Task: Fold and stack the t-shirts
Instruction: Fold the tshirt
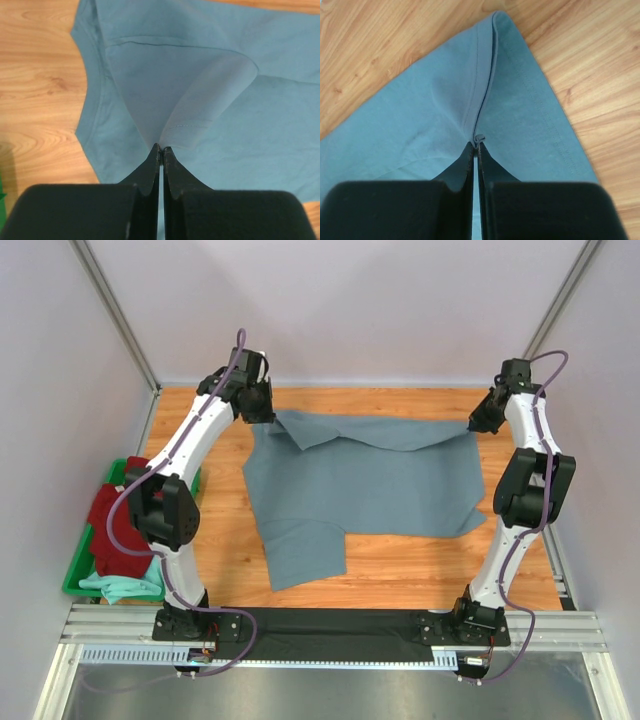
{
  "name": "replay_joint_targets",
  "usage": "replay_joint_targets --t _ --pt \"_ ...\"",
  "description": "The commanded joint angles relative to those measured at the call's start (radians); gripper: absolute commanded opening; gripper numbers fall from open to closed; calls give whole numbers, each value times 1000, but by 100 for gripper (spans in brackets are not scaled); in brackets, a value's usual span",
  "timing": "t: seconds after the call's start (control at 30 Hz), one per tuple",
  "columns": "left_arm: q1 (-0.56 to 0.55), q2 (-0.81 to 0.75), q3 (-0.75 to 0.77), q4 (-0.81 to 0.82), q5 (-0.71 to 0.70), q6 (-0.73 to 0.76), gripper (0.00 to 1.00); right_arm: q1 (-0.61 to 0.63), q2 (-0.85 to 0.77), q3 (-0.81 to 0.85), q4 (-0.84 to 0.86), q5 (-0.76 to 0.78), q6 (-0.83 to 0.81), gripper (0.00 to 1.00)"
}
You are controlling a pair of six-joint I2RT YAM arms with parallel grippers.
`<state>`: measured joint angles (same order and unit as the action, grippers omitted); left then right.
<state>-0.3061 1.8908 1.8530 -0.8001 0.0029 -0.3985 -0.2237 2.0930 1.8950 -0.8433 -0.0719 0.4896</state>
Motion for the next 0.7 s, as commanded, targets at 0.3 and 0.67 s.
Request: replay_joint_targets --t 0.3,0.67 --pt "2 -12 -31 -80 -9 -33 0 -9 21 -4 -40 50 -37 0" --pt "2 48 -41 -111 12 -49 0 -25 68 29 -76 70 -43 0"
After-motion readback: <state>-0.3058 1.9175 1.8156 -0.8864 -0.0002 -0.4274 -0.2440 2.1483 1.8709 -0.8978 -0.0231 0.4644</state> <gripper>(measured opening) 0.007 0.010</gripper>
